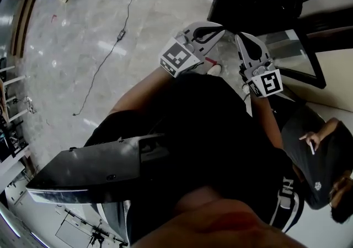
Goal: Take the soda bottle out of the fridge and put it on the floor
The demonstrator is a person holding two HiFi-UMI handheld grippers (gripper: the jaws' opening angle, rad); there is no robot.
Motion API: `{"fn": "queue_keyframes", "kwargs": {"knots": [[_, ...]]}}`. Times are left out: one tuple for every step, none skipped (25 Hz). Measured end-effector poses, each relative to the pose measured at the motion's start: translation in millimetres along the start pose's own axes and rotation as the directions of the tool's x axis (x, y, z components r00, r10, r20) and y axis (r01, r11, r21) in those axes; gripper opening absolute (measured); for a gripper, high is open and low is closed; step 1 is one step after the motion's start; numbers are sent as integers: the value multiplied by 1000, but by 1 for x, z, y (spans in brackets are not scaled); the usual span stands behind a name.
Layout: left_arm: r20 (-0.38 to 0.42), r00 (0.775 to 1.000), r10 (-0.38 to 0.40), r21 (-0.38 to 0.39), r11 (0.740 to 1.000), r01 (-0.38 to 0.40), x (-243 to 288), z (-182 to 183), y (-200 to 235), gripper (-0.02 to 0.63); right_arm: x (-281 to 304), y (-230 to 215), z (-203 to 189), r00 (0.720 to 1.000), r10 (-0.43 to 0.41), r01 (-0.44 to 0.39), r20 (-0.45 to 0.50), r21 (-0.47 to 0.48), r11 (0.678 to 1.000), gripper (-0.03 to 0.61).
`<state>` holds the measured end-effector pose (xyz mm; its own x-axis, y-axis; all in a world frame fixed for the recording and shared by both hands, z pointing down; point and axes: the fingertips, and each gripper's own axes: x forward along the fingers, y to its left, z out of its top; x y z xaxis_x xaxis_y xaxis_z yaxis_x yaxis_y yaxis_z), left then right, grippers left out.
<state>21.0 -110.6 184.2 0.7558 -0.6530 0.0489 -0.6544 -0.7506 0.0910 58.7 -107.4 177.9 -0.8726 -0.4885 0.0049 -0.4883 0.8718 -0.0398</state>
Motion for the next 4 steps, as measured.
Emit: {"fn": "queue_keyframes", "kwargs": {"knots": [[1,1000,1,-1,1000,-1,-1,0,0,5,1,1,0,1000,4,-4,-1,-1,1000,12],[2,1000,2,-2,1000,-2,-2,1,1,5,3,3,1,1000,9,-9,-1,-2,1000,12],[4,1000,1,-3,1000,-1,-3,2,1,5,4,4,2,1000,13,-13,-2,-4,1000,12],[6,1000,1,-5,1000,-1,-4,2,1,5,5,5,2,1000,17,-17,-2,-5,1000,12]]}}
